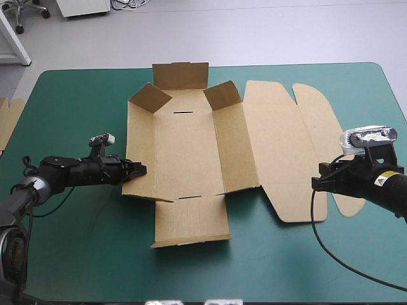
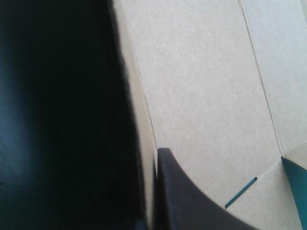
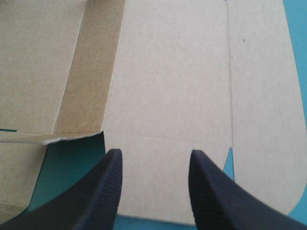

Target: Fold the box

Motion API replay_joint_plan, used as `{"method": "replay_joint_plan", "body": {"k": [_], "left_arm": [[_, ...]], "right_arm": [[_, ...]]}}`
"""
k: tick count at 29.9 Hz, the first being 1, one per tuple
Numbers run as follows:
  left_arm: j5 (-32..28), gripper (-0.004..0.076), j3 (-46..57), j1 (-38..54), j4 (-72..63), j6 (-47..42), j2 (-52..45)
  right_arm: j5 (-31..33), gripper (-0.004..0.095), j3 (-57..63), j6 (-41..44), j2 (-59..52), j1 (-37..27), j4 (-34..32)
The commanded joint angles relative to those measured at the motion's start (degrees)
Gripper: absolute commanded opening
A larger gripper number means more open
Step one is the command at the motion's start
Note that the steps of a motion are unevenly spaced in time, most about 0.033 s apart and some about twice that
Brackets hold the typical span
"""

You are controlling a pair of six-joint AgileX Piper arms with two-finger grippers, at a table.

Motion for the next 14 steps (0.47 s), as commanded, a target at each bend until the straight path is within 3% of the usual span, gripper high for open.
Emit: {"method": "replay_joint_plan", "body": {"k": [1,14], "left_arm": [[6.3,-0.001,-5.6,-0.2,7.4,-2.9,-1.7],[13.1,-0.001,-21.5,-0.2,25.8,-6.3,-0.2]], "right_arm": [[-2.7,0.0414,-2.0,-0.4,-0.1,-0.4,1.1],[-2.7,0.0414,-2.0,-0.4,-0.1,-0.4,1.3]]}}
